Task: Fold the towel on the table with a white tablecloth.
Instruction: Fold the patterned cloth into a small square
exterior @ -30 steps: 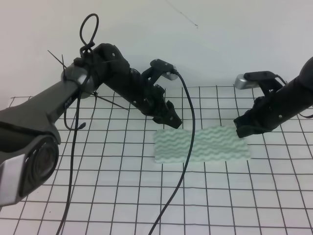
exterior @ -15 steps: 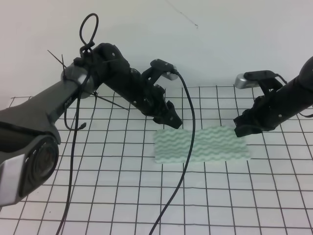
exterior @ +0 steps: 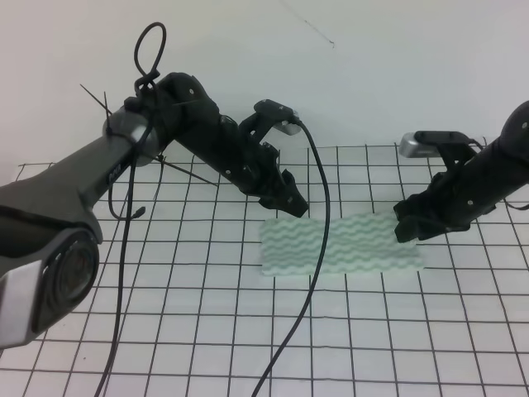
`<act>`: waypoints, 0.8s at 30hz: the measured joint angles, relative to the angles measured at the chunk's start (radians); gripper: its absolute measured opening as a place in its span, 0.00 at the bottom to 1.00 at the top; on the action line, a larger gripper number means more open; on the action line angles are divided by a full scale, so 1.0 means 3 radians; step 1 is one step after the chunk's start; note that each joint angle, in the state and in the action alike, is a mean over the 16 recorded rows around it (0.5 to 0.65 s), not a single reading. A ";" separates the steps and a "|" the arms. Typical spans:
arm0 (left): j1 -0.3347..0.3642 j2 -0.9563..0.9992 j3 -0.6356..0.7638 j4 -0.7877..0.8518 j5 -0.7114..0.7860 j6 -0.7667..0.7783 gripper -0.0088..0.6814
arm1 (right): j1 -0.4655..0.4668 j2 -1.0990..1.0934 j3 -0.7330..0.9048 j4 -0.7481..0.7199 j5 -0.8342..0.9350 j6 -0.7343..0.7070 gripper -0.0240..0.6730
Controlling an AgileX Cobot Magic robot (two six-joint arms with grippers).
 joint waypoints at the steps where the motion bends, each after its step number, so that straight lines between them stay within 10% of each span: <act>1: 0.0000 0.0000 0.0000 0.0000 0.0000 0.0001 0.38 | 0.0000 0.0010 0.0000 0.0020 0.0002 -0.0016 0.46; 24: 0.0006 -0.0046 -0.0001 0.0000 0.0022 -0.0019 0.38 | 0.0001 0.0033 -0.0005 0.0289 0.0062 -0.0228 0.09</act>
